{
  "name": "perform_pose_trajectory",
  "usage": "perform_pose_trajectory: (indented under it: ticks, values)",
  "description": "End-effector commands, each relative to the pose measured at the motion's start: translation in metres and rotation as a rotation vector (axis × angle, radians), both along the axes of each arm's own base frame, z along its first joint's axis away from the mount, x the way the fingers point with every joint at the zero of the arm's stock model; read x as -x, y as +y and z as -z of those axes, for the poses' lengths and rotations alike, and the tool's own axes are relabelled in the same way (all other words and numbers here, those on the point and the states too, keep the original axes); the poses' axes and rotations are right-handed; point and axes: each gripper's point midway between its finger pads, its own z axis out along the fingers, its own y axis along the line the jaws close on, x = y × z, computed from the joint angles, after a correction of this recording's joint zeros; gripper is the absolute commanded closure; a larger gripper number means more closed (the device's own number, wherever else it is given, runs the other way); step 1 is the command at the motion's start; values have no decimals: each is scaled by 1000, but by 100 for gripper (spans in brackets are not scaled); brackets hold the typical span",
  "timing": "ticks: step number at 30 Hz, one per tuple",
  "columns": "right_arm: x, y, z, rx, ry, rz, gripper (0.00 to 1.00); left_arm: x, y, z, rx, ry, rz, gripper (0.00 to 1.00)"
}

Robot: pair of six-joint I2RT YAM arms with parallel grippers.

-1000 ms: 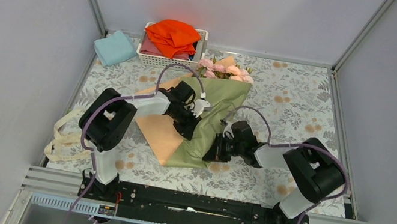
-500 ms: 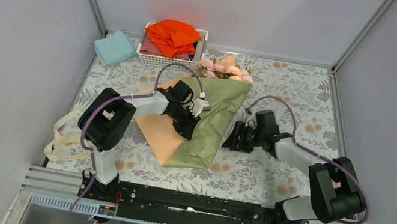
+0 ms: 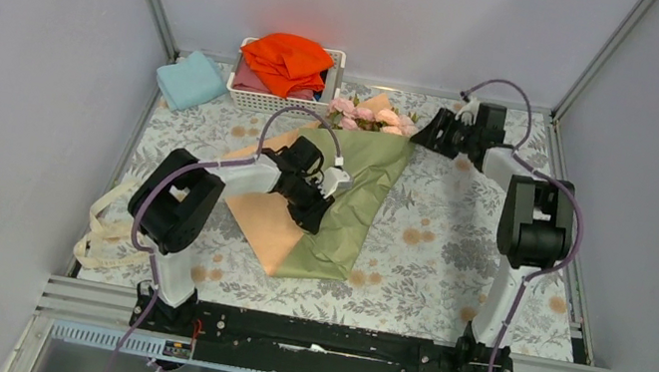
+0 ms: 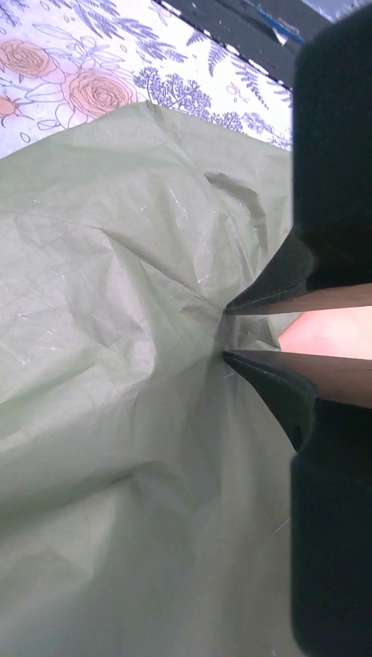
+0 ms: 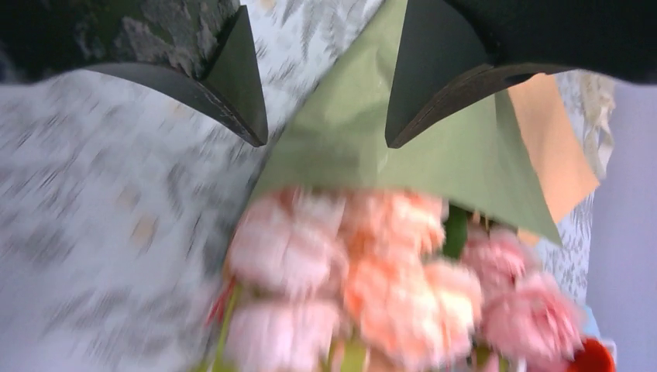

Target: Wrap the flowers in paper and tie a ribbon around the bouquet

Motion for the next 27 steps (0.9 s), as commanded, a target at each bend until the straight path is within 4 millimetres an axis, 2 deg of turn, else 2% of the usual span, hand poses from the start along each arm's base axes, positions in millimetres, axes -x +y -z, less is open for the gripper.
perform_pose_trajectory:
  ticks: [1,5,9,16,24,27]
  values:
    - [-37,5,-35,28,-212,-240,36,11,16,27,-115,-28,47,69]
    - [-40,23,-60,8,-445,-477,35,7,22,30,-149,-60,56,68]
    - [-41,41,-70,-85,-502,-597,41,5,25,32,-170,-63,61,68]
    - [-27,60,-33,-4,-408,-734,45,7,26,34,-177,-51,57,68]
    - [-16,46,-19,99,-357,-787,45,8,28,32,-181,-62,58,67]
    - [-15,43,-15,120,-339,-801,49,9,27,32,-183,-61,60,67]
